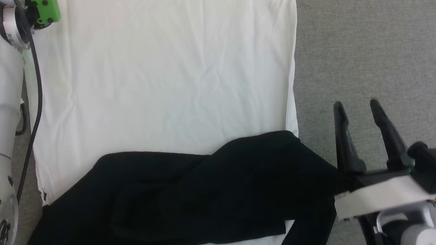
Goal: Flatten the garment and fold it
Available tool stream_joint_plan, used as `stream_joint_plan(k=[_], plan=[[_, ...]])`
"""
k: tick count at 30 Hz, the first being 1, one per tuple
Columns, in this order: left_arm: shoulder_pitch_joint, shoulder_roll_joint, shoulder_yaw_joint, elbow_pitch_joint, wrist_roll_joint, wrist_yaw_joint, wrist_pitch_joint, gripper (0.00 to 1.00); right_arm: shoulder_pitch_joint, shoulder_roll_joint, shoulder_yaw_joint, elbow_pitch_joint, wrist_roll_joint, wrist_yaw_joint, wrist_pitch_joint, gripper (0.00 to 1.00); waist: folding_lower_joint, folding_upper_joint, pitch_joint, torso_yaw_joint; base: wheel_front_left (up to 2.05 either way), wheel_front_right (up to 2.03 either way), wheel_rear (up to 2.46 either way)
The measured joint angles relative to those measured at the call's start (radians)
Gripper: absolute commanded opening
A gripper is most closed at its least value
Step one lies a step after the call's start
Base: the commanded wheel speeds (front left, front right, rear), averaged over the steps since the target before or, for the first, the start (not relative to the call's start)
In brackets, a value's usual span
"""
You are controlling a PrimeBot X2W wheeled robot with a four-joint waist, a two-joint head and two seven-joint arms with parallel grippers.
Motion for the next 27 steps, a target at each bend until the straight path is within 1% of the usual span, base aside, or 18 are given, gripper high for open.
stream_joint_plan(k=[3,5,7,9,12,17,21,24,27], plan=[[0.005,0.002,-0.007,-0.028,0.0,-0.002,0.019,0.0,-0.088,-0.003,0.019,-0.003,-0.024,0.0,0.026,1.0,0.0,0.0,0.006,0.002,0.0,0.0,0.0],[0.006,0.004,-0.012,-0.047,-0.001,-0.009,0.035,0.0,-0.179,-0.011,0.025,0.013,-0.034,0.0,0.07,1.0,0.0,0.0,0.012,0.004,0.0,0.0,0.0],[0.006,0.004,-0.02,-0.068,-0.001,-0.01,0.048,0.0,-0.297,-0.017,0.026,0.055,-0.035,0.0,0.119,1.0,0.0,0.0,0.019,0.008,0.0,0.0,0.0],[0.005,0.003,-0.026,-0.086,-0.001,-0.012,0.059,0.0,-0.407,-0.019,0.026,0.123,-0.042,0.0,0.178,1.0,0.0,0.0,0.026,0.015,0.0,0.0,0.0],[0.003,-0.002,-0.037,-0.115,-0.002,-0.019,0.07,0.0,-0.569,-0.018,0.021,0.258,-0.041,0.0,0.258,1.0,0.0,0.0,0.038,0.027,0.0,0.0,0.0],[-0.007,-0.021,-0.057,-0.151,-0.006,-0.031,0.086,0.0,-0.793,-0.017,0.018,0.528,-0.052,0.0,0.359,1.0,0.0,0.0,0.061,0.059,0.0,0.0,0.0],[-0.018,-0.041,-0.068,-0.177,-0.021,-0.04,0.092,0.0,-0.913,-0.023,0.004,0.712,-0.099,0.0,0.406,1.0,0.0,0.0,0.082,0.091,0.0,0.0,0.0],[-0.028,-0.05,-0.079,-0.192,-0.034,-0.049,0.094,0.0,-0.977,-0.025,-0.02,0.817,-0.127,0.0,0.428,1.0,0.0,0.0,0.1,0.113,0.0,0.0,0.0],[-0.039,-0.064,-0.09,-0.206,-0.037,-0.059,0.094,0.0,-1.025,-0.03,-0.043,0.896,-0.157,0.0,0.444,1.0,0.0,0.0,0.119,0.135,0.0,0.0,0.0]])
